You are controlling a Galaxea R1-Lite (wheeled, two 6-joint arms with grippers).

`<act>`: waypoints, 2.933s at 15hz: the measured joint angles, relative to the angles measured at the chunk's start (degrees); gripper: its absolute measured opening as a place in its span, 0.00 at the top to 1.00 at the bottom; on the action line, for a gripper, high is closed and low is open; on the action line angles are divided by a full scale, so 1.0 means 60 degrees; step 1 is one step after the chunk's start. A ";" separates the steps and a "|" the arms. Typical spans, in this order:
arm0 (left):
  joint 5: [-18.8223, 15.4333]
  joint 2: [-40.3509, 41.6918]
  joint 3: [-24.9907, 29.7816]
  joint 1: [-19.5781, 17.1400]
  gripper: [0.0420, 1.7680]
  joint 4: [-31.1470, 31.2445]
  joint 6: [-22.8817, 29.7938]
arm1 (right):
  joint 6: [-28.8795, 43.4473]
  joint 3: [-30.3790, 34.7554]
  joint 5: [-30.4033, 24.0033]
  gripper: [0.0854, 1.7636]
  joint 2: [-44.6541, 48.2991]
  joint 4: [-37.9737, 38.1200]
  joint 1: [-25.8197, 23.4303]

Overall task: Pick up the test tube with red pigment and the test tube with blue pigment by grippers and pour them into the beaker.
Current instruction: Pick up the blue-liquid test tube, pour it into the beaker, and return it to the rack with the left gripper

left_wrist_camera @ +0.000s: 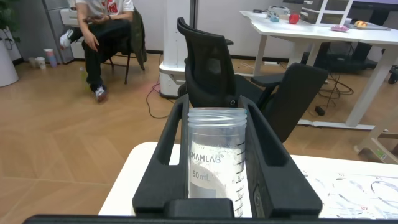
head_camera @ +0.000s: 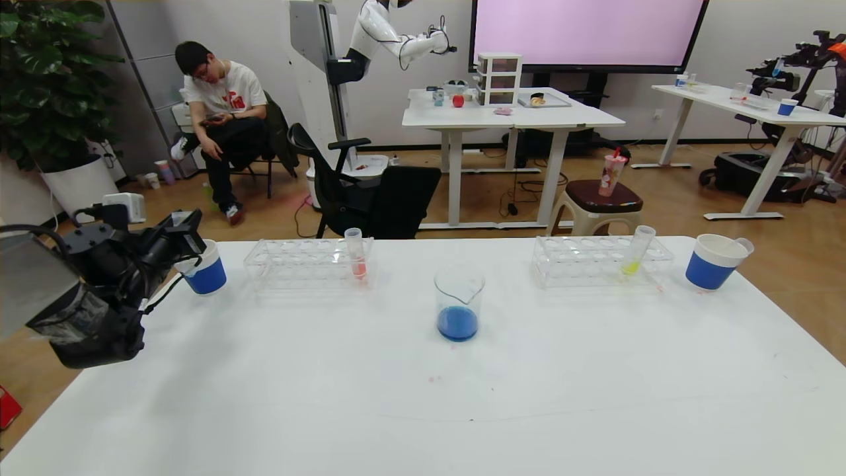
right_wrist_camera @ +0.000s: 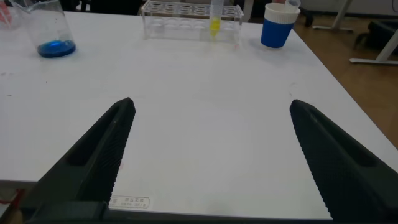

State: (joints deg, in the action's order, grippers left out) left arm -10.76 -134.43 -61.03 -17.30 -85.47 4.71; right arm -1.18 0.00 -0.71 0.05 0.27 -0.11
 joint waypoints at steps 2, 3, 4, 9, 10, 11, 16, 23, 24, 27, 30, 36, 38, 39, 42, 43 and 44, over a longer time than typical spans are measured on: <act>0.0004 0.0132 -0.0004 -0.0018 0.72 0.0049 0.0010 | 0.0000 0.0000 0.0000 0.02 0.0000 0.0000 0.0002; -0.0002 0.0221 -0.0022 -0.0014 0.72 0.0091 0.0014 | 0.0000 0.0000 0.0000 0.02 0.0000 0.0000 0.0002; -0.0010 0.0317 -0.0128 0.0000 0.72 0.0110 0.0014 | 0.0000 0.0000 0.0000 0.02 0.0000 0.0000 0.0002; 0.0004 0.0368 -0.1333 0.0045 0.72 0.0725 0.0018 | 0.0000 0.0000 0.0000 0.02 0.0000 0.0000 0.0002; 0.0016 0.0266 -0.1621 0.0041 0.72 0.0770 0.0010 | 0.0000 0.0000 0.0000 0.02 0.0000 0.0000 0.0002; 0.0022 0.0152 -0.1804 0.0037 0.72 0.0798 0.0004 | 0.0000 0.0000 0.0004 0.02 0.0000 -0.0004 0.0006; 0.0030 -0.0565 -0.1934 -0.0010 0.72 0.0514 -0.0063 | -0.0004 0.0000 0.0000 0.02 0.0000 -0.0004 0.0002; 0.0035 -0.1020 -0.1268 -0.0230 0.72 0.0037 -0.0193 | 0.0000 0.0000 0.0004 0.02 0.0000 0.0000 0.0006; 0.0030 -0.1020 -0.1217 -0.0232 0.72 0.0037 -0.0197 | 0.0000 0.0000 0.0004 0.02 0.0000 0.0000 0.0000; 0.0008 -0.0951 -0.1006 -0.0232 0.72 0.0049 -0.0187 | 0.0000 0.0000 0.0000 0.02 0.0000 -0.0004 0.0006; 0.0000 -0.0851 -0.0947 -0.0230 0.72 0.0030 -0.0256 | 0.0000 0.0000 0.0004 0.02 0.0000 -0.0004 0.0006; 0.0016 -0.0644 -0.0904 -0.0258 0.72 0.0041 -0.0327 | 0.0004 0.0000 0.0004 0.02 0.0000 -0.0004 0.0002; 0.0018 -0.0731 -0.0859 -0.0268 0.72 0.0008 -0.0321 | 0.0000 0.0000 0.0000 0.02 0.0000 0.0000 0.0006; 0.0012 -0.0764 -0.0827 -0.0264 0.72 0.0012 -0.0307 | -0.0004 0.0000 0.0000 0.02 0.0000 0.0000 0.0006; 0.0000 -0.0794 -0.0780 -0.0276 0.49 0.0030 -0.0299 | -0.0004 0.0000 0.0004 0.02 0.0000 0.0000 0.0002; 0.0012 -0.0794 -0.0780 -0.0299 0.27 0.0030 -0.0311 | -0.0004 0.0000 0.0000 0.02 0.0000 0.0000 0.0000; 0.0018 -0.0794 -0.0780 -0.0309 0.10 0.0030 -0.0321 | 0.0000 0.0000 0.0004 0.02 0.0000 -0.0004 0.0002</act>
State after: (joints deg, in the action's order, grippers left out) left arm -10.65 -139.19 -65.71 -19.15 -85.29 2.78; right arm -1.18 0.00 -0.68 0.05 0.24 -0.10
